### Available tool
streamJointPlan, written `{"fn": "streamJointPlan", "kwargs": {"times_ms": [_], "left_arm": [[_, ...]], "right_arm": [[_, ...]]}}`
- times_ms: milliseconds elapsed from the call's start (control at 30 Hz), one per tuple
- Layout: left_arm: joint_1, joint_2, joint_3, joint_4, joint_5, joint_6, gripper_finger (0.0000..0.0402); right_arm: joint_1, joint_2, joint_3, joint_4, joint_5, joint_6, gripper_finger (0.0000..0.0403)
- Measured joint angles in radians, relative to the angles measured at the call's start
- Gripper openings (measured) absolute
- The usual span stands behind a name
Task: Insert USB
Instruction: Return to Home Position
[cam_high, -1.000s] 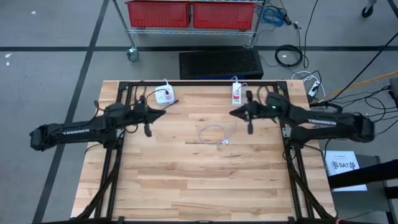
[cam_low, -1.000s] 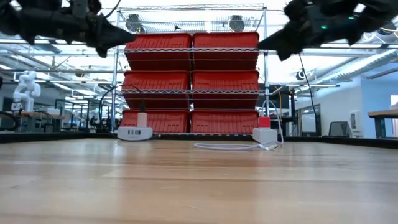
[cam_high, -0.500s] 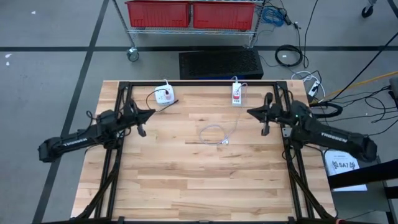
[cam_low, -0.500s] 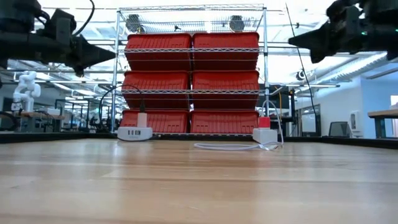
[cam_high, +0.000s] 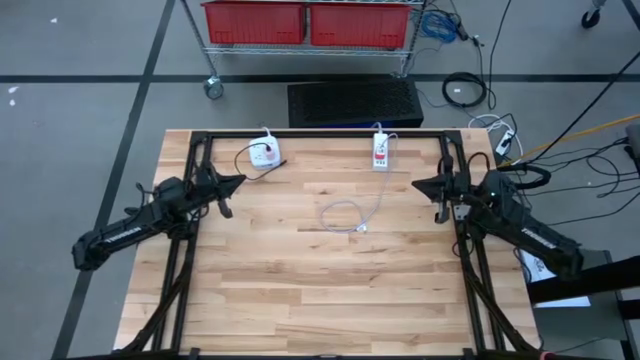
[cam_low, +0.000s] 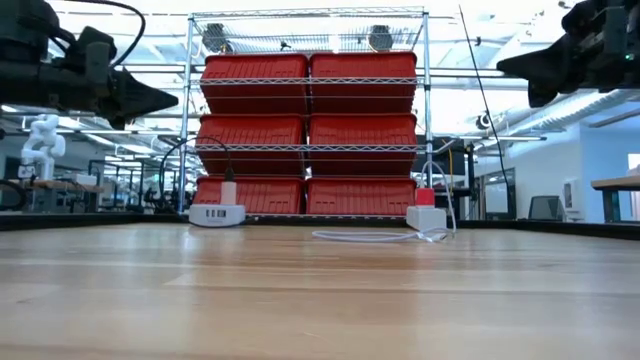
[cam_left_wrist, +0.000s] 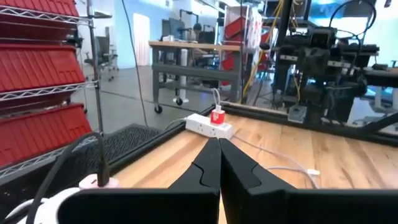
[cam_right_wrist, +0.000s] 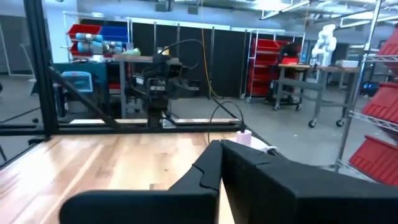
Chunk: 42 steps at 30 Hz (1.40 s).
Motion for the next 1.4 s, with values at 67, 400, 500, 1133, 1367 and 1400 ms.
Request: {"fn": "streamJointPlan", "kwargs": {"times_ms": [67,400,500,1133,1367,1400], "left_arm": [[-0.001,0.0,0.0,0.006,-0.003,-0.011,0.0],[-0.01,-0.001,0.0,0.058,0.002,-0.008,0.0],[-0.027,-0.001,0.0,0.02,0.015,-0.022,0.0],[-0.044,0.098,0.0,-0.033,-0.045,-0.03,0.0018],[-0.044,0.098,0.0,-0.03,-0.066,-0.052,0.0019],[-0.044,0.098,-0.001,-0.028,-0.074,-0.052,0.0019]], "right_arm": [[-0.004,0.002,-0.001,-0.007,0.008,0.004,0.0],[0.003,0.024,-0.129,0.082,0.016,0.111,0.0],[0.013,0.032,-0.129,0.081,0.003,0.101,0.0],[0.011,0.064,-0.128,0.06,0.191,-0.048,0.0],[0.011,0.134,-0.128,0.048,0.269,0.052,0.0],[0.011,0.144,-0.128,0.048,0.27,0.048,0.0]]}}
